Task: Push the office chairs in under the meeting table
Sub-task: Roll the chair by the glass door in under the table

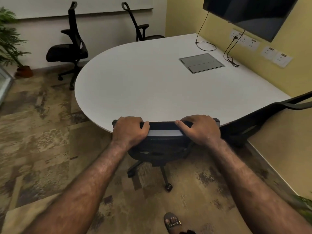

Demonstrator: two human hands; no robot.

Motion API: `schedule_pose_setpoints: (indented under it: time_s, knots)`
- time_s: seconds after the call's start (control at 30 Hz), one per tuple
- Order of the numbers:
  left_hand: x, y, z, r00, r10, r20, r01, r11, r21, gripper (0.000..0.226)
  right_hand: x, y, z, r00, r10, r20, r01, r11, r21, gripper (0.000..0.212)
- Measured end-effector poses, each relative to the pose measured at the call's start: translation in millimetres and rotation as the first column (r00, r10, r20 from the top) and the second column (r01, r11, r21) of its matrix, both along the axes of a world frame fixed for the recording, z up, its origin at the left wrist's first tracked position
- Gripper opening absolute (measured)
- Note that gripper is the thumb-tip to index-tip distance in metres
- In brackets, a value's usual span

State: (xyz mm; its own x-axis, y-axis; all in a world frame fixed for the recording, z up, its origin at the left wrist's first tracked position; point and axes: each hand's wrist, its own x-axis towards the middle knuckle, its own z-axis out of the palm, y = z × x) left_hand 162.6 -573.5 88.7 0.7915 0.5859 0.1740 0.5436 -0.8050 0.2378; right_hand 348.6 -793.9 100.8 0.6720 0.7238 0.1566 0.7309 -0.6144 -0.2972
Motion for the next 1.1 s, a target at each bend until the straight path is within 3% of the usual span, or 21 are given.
schedule_pose_setpoints:
  time_s: [0.57, 0.8, 0.93, 1.1]
  knots:
    - [5, -17, 8, 1.000, -0.007, -0.004, 0.007, 1.000, -0.021, 0.058, 7, -6, 0, 0.998, -0.054, 0.020, 0.054, 0.999, 0.000, 0.071]
    - [-11, -16, 7, 0.989, -0.003, 0.149, 0.016, 0.996, -0.083, 0.053, -8, -1, 9, 0.999, -0.039, 0.011, 0.040, 0.999, -0.033, 0.059]
    - [-18, -19, 7, 0.957, 0.008, 0.291, 0.011, 0.998, -0.063, 0.046, -10, -4, 16, 0.998, -0.010, -0.061, 0.008, 0.999, -0.037, 0.064]
    - [-33, -19, 9, 0.929, 0.052, 0.367, -0.032, 0.998, -0.062, 0.051, -17, -3, 24, 0.996, 0.010, -0.092, -0.007, 1.000, 0.030, 0.072]
